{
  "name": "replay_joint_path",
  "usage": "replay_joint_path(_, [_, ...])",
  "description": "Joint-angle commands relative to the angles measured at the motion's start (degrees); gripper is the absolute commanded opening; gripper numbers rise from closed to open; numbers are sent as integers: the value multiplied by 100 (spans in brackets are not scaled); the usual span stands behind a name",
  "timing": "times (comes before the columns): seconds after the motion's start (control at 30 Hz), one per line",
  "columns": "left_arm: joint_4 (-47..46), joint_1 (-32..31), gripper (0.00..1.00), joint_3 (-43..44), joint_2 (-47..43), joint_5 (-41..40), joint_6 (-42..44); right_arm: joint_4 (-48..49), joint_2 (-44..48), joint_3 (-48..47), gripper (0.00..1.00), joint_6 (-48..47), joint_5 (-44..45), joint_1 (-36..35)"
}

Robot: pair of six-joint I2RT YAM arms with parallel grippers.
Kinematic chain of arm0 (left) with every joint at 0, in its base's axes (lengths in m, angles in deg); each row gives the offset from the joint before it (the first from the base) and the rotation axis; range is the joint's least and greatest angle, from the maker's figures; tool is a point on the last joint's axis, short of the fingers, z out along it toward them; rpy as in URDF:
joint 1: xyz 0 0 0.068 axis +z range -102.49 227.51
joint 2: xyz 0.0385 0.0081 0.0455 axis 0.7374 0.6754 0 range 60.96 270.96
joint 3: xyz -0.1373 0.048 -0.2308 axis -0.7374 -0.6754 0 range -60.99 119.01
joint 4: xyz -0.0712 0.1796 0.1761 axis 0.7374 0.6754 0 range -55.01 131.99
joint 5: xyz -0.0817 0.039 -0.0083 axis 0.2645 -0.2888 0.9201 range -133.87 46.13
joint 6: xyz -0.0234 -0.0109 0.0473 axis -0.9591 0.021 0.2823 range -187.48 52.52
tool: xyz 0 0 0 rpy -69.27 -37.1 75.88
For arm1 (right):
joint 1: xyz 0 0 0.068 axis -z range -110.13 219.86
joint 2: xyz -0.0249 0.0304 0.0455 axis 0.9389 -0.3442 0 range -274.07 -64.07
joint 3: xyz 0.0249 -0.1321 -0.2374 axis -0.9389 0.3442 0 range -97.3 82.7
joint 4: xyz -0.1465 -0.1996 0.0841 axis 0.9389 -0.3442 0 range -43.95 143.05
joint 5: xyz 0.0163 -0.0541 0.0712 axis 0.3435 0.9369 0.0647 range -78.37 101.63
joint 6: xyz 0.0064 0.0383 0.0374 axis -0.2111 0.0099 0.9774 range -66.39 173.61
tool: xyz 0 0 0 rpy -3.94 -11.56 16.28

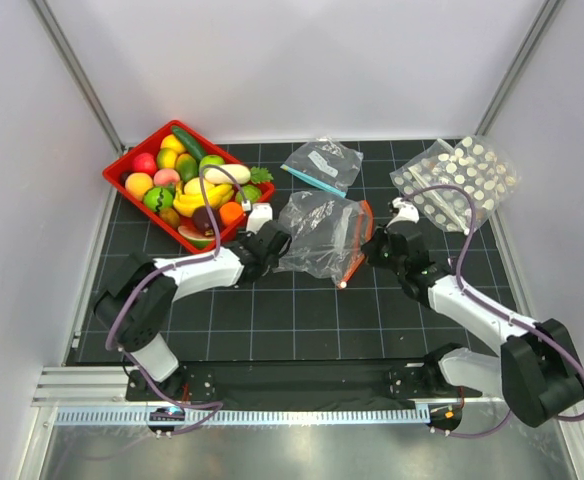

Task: Place the food in the zip-top bag and seal the zipper
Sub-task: Adjust the zipper food storage bag at the center of the board.

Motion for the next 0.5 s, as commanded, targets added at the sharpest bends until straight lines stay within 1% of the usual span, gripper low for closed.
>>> replay_joint_path(0.0, [260,12,58,80,-273,-321,-49,-604,411,-427,1,-262,342,15])
replay_joint_path(0.07, [102,-41,60,-25,-623,-181,47,-1028,517,-708,1,-307,491,-3])
replay_joint_path(0.1, [32,-76,63,-70,-773,116,231,-1360,552,-962,1,-394,597,-38])
replay_joint_path(0.17, [-381,-94,68,-289,-1185,932,600,-1713,579,-1401,1,-500,720,-99])
replay_joint_path(0.2, [-547,-103,75,-368,-1310,1546,706,-2081,553,-1552,1,-631,895,-212])
replay_joint_path(0.27, [-767,-103,78,-448,-1573,1928,567,-2469,413,-2060,2,-755,1106,-327])
replay_joint_path(0.3, [-838,-120,81,-439,-1618,2147,540,-2863,342,-2237,2,-886,1238,-406])
replay_joint_path(0.33, [-874,-112,82,-343,-1636,2445,531,-3049,272,-2404,2,-930,1483,-546])
replay_joint_path(0.4, [-839,-112,84,-159,-1523,2685,584,-3488,52,-2835,3,-1027,1783,-688])
replay_joint_path(0.47, [-769,-112,85,105,-1400,2982,619,-3692,-97,-3186,4,-1159,2168,-968])
